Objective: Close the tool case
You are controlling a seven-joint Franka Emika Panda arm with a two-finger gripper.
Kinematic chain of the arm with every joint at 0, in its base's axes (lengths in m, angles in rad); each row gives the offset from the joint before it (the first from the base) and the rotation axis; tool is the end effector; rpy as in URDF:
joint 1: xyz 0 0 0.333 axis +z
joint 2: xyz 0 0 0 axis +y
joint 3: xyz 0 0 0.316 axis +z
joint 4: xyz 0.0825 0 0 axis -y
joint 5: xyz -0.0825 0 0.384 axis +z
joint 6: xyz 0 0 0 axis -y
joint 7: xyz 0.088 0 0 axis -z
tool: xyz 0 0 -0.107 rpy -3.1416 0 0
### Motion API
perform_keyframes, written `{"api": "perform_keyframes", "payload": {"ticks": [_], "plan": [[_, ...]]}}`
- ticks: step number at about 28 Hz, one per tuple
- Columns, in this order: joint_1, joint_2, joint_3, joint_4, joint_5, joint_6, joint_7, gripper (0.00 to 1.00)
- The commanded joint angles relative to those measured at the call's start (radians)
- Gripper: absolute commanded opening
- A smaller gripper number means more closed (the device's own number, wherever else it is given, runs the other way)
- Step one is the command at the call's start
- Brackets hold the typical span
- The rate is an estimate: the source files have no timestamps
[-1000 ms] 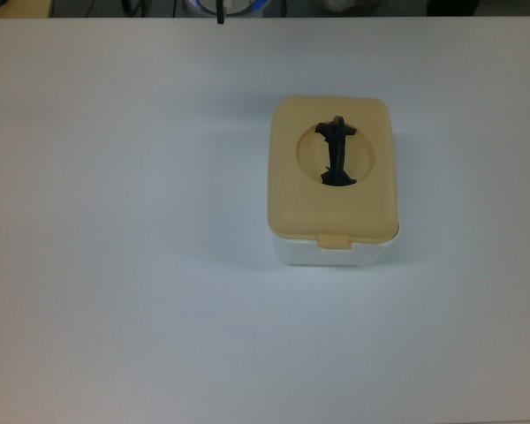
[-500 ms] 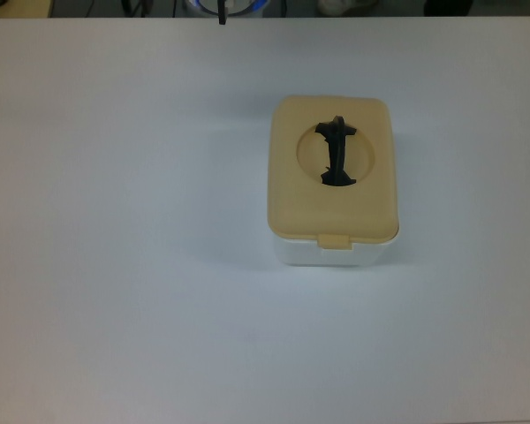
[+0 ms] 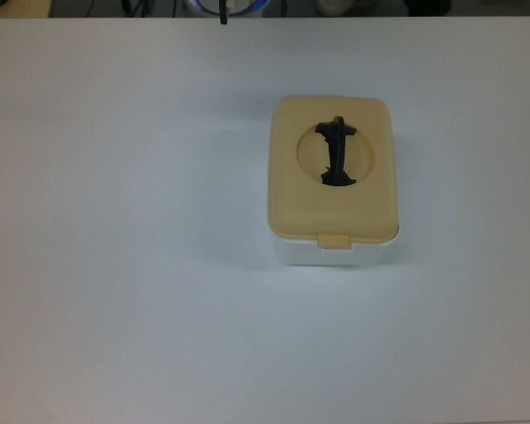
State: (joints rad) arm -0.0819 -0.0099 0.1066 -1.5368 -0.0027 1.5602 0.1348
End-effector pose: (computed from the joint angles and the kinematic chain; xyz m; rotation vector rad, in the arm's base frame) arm 0.5507 0.0136 0.6450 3.1353 -0.1729 0.0525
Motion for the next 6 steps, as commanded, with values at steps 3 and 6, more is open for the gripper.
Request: {"api": "perform_keyframes", "payload": {"ticks": [3, 6], "plan": [[0.001, -0.007, -0.004, -0.011, 0.023, -0.003, -0.017, 1.0], [0.004, -0.008, -0.002, -0.011, 0.027, -0.006, -0.017, 1.0]]}}
